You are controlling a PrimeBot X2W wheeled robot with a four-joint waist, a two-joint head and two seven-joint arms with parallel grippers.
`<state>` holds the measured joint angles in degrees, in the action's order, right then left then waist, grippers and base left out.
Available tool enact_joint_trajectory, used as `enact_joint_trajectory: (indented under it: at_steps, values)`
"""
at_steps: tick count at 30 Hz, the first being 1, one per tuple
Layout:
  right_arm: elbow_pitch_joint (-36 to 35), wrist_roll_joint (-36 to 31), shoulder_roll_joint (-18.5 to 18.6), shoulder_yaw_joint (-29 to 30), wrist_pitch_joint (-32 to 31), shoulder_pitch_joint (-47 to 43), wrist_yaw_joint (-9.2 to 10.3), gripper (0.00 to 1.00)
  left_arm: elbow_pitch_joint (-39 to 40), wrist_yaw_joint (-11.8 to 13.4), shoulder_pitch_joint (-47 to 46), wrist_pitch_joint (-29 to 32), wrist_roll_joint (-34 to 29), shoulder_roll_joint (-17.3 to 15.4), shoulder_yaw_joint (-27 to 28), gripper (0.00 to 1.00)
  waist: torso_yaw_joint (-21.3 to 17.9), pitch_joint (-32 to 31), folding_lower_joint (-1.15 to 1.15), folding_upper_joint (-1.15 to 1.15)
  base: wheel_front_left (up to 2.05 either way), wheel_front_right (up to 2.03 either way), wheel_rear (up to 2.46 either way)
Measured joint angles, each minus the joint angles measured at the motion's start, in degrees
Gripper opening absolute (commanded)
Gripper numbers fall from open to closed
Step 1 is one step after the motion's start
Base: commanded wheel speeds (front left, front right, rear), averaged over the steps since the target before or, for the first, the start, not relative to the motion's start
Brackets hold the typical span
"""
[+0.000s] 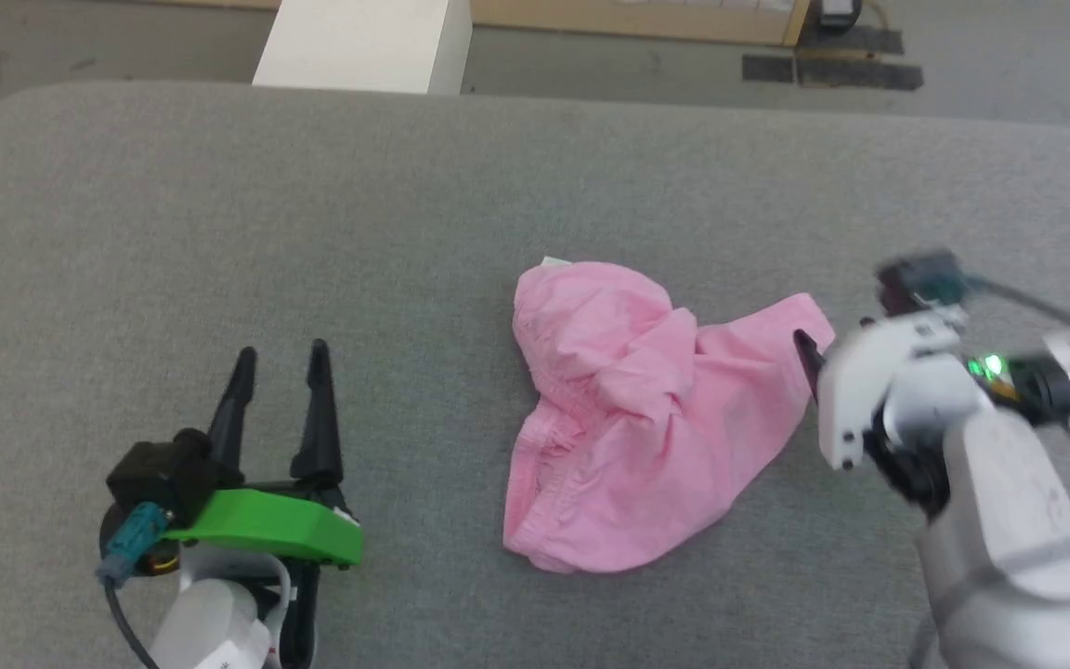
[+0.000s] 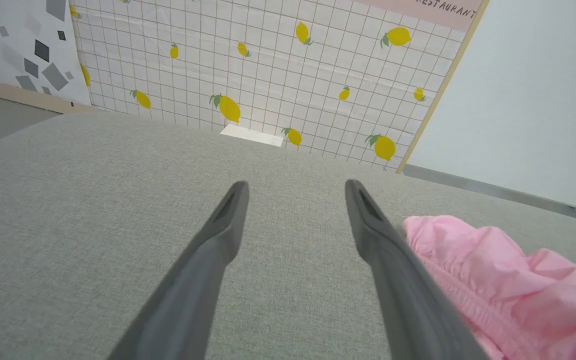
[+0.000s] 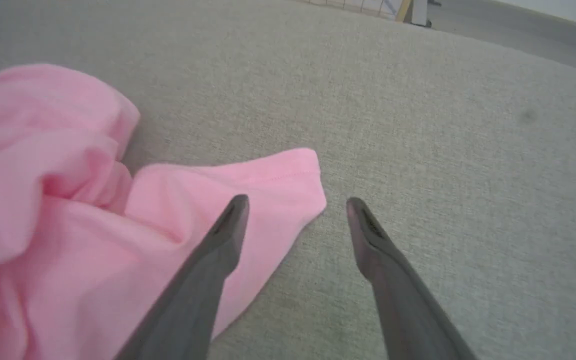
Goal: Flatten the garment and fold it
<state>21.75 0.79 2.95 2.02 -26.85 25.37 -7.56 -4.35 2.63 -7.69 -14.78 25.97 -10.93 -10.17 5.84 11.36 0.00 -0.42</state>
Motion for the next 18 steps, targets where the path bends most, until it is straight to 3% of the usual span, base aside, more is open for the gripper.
enact_joint_trajectory:
  at_steps: [5, 14, 15, 16, 17, 18]
  values:
    - [3.6, -6.3, 1.6, -0.9, -11.7, 8.0, -0.01, 1.00, -1.0, -3.4, -1.0, 0.0, -2.0, 2.6, 0.8, 1.00, 1.4, 2.8, 0.00, 0.00, 0.00, 0.00, 0.00]
    - [9.5, -7.0, 2.6, -2.8, -13.0, 11.5, 0.07, 1.00, -3.4, -7.2, -3.0, 0.0, -3.8, 5.6, 3.8, 1.00, 4.7, 7.3, 0.00, 0.00, 0.00, 0.00, 0.00]
    - [9.8, -6.2, 2.5, -3.2, -13.0, 12.1, 0.12, 0.32, -3.7, -7.3, -3.0, 0.0, -3.9, 5.8, 4.1, 1.00, 4.9, 7.5, 0.00, 0.00, 0.00, 0.00, 0.00]
    - [10.0, -5.6, 2.5, -3.6, -12.9, 12.3, 0.11, 0.06, -3.9, -7.4, -3.0, 0.0, -4.2, 5.8, 4.4, 1.00, 5.0, 7.5, 0.00, 0.00, 0.00, 0.00, 0.00]
    - [10.0, -4.8, 2.6, -4.1, -12.2, 12.4, 0.10, 0.00, -4.1, -7.6, -3.0, 0.0, -4.5, 5.9, 4.6, 1.00, 5.0, 7.4, 0.00, 0.00, 0.00, 0.00, 0.00]
    - [9.9, -3.7, 2.6, -4.3, -11.6, 12.3, 0.04, 0.00, -4.3, -7.8, -3.0, 0.0, -4.9, 6.0, 4.7, 1.00, 4.9, 7.2, 0.00, 0.00, 0.00, 0.00, 0.00]
